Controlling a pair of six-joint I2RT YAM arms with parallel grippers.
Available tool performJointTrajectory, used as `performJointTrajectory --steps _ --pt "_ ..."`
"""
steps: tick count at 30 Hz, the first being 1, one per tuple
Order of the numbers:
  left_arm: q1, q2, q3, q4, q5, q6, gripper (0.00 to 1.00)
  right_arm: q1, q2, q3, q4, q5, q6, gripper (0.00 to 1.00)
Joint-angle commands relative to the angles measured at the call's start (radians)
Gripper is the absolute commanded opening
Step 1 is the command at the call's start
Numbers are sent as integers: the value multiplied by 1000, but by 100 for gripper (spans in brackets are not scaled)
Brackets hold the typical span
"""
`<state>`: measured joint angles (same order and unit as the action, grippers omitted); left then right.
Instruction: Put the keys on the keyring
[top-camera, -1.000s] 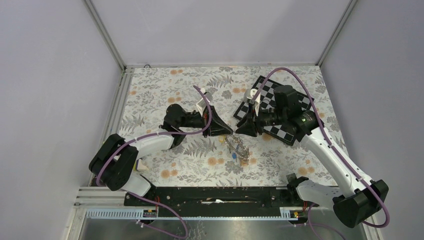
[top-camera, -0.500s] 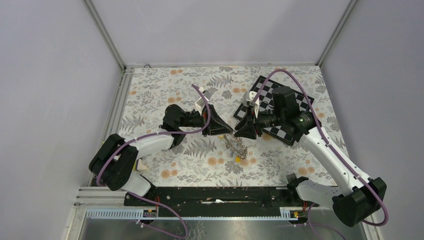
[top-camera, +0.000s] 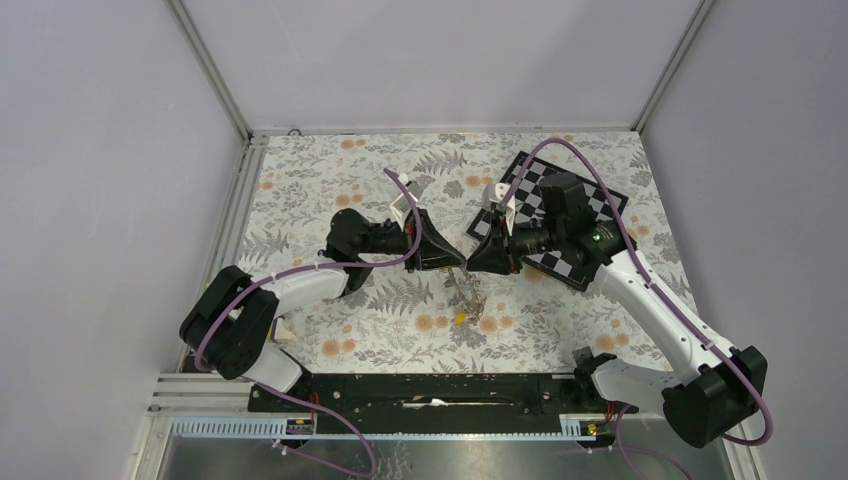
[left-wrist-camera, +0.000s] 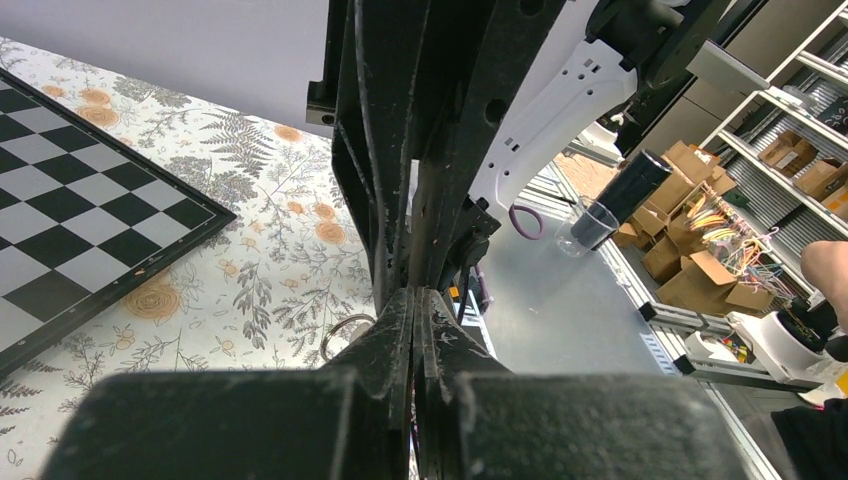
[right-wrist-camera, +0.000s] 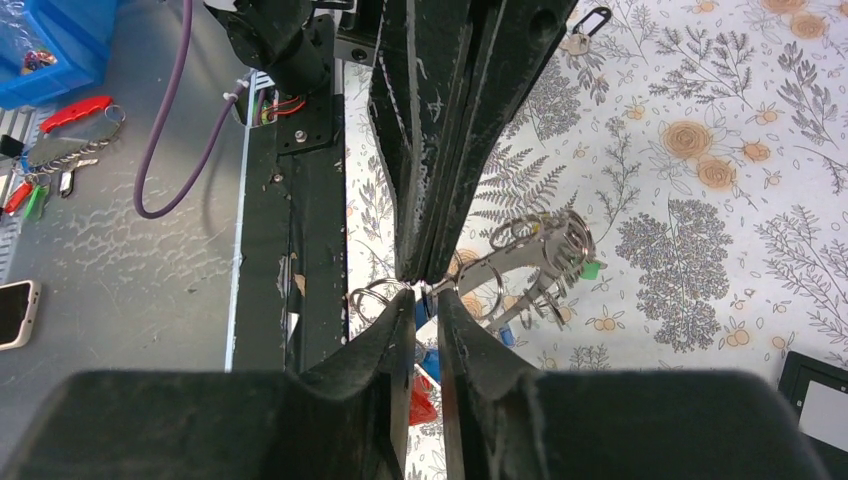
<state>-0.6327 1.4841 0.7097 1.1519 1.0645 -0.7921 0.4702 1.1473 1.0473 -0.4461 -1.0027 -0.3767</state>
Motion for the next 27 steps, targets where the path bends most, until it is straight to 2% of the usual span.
performJointTrajectory --steps 1,8,14,18,21,22,27 --pt "2 0 9 95 -18 -12 0 -4 5 19 41 -36 3 20" --pt "2 3 11 95 -18 -13 0 -4 9 15 50 -38 9 12" --pt "2 5 10 95 -18 -13 0 -4 0 9 48 -18 0 0" --pt "2 2 12 75 -4 18 0 40 4 81 -70 111 -119 0" --pt "4 -16 35 -78 9 150 0 118 9 152 -174 287 -213 0" --pt "4 -26 51 -165 10 223 3 147 18 179 -213 351 -241 0" --pt "27 -47 164 -604 -2 559 29 261 79 345 -401 625 -374 0"
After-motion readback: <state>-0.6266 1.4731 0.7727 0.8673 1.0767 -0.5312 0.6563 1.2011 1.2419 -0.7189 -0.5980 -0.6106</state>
